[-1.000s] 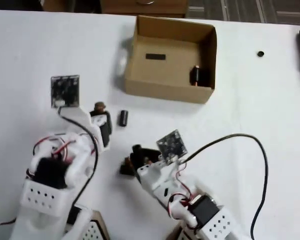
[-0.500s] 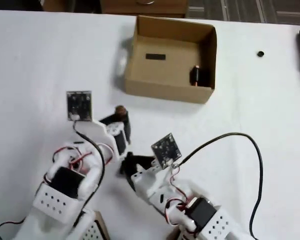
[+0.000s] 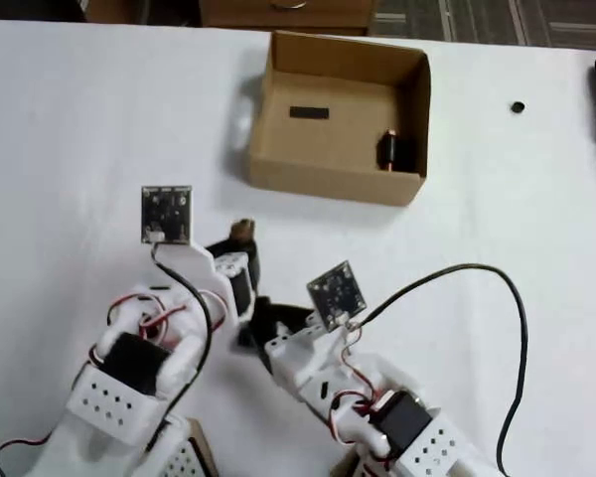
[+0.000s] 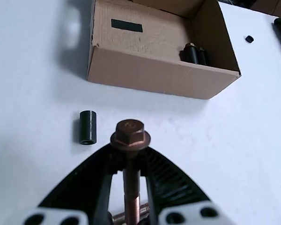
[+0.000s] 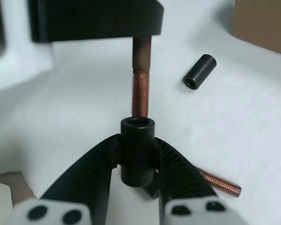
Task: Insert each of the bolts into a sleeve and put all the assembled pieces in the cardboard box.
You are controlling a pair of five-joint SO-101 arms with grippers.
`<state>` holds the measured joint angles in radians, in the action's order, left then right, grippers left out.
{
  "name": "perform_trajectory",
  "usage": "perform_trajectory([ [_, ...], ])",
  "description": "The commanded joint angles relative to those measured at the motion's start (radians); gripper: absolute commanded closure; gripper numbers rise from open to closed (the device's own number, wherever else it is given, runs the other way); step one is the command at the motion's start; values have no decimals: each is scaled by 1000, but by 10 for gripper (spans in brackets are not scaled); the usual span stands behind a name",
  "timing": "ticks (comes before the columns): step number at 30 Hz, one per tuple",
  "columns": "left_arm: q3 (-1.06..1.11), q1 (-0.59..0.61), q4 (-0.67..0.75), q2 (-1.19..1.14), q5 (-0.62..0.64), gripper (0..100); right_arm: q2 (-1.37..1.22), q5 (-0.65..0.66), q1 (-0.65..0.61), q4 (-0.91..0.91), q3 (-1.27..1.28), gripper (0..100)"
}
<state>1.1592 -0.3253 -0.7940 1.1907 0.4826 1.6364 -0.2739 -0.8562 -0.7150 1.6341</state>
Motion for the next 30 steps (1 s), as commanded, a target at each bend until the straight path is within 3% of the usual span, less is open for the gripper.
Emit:
perform_trajectory([
  [1,-53,-14,2,23,6,980,18,-5,13,4,-6,979],
  [30,-93,-52,-74,23,8,979,18,-3,35,38,0,979],
])
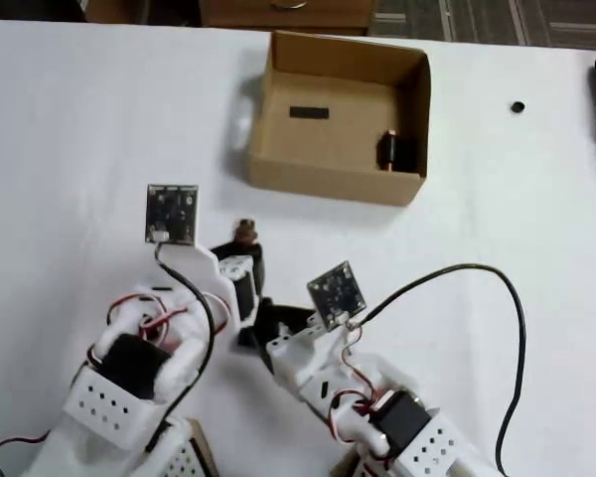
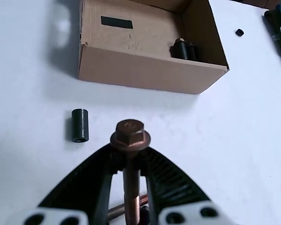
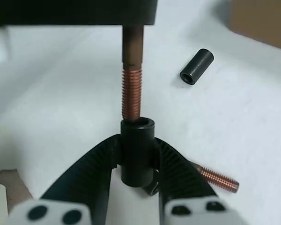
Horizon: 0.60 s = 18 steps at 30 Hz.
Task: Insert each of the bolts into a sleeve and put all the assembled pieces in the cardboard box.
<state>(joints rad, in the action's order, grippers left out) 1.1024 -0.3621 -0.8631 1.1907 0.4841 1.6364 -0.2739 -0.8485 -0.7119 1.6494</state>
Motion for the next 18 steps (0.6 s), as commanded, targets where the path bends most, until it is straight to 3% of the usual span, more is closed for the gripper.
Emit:
perform_trajectory([
  [1,-31,-15,-2,23,6,979,18,-3,31,42,-15,979],
  [18,24,-43,28,21,51,979,18,-3,65,81,-20,979],
])
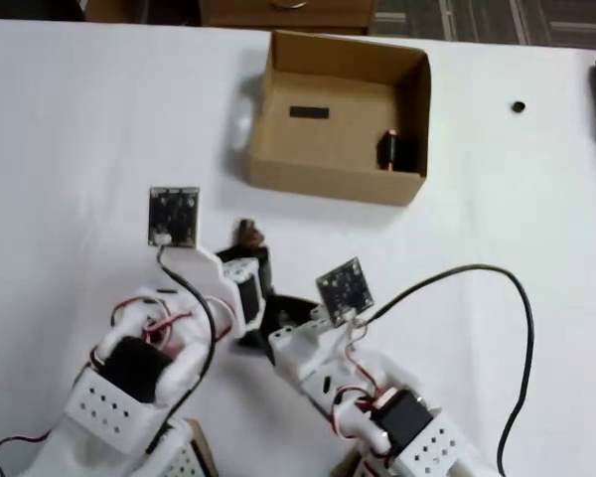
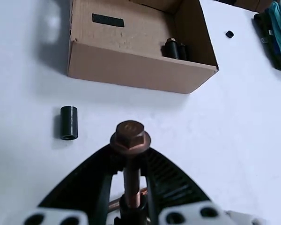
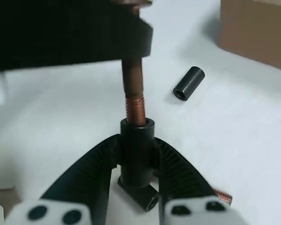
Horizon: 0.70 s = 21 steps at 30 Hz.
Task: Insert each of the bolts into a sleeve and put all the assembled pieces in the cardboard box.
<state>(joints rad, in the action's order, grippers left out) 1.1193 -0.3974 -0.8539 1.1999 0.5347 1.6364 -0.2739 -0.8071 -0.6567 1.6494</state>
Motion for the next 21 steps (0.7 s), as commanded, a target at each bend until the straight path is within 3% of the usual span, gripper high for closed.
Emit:
perform_trajectory([
  [1,16,-8,18,12,-2,979,18,-3,28,25,-25,979],
  [21,28,-120,8,9,-5,978,10,61,180,93,-133,979],
])
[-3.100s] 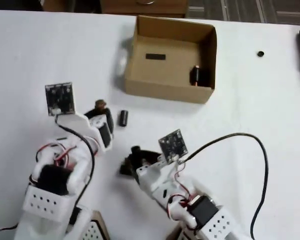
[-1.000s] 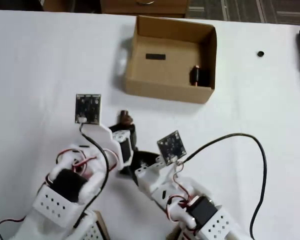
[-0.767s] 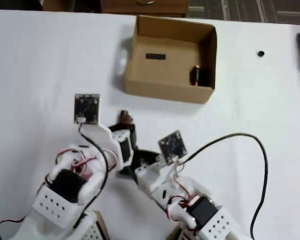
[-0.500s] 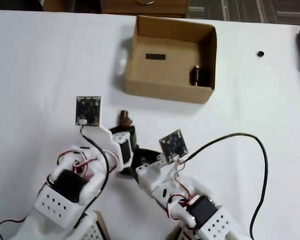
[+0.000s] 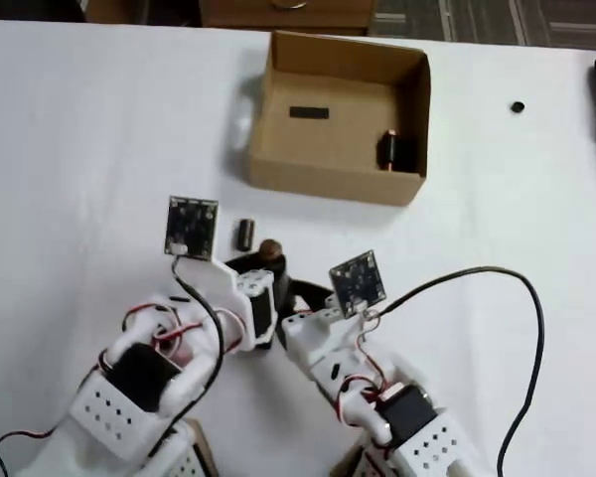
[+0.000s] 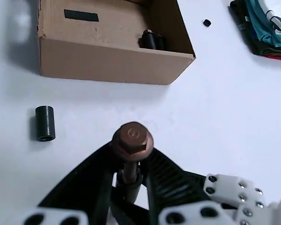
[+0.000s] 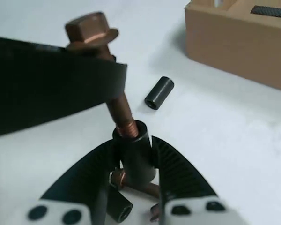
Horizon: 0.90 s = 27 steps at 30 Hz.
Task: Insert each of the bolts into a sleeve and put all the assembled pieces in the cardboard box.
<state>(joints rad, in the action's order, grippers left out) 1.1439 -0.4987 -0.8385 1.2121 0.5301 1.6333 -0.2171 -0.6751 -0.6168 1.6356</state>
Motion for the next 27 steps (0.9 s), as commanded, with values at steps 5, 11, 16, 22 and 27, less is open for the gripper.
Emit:
perform_trajectory([
  [5,65,-20,-3,-3,-129,928,13,5,50,48,-129,979],
  [11,119,-20,-3,2,-104,838,13,5,48,47,-129,979],
  [16,120,-20,-3,2,-104,838,13,5,48,47,-130,979],
  [22,114,-9,-3,2,-109,838,13,9,79,47,-176,979],
  [27,33,91,-12,2,-112,853,12,124,248,58,-210,979],
])
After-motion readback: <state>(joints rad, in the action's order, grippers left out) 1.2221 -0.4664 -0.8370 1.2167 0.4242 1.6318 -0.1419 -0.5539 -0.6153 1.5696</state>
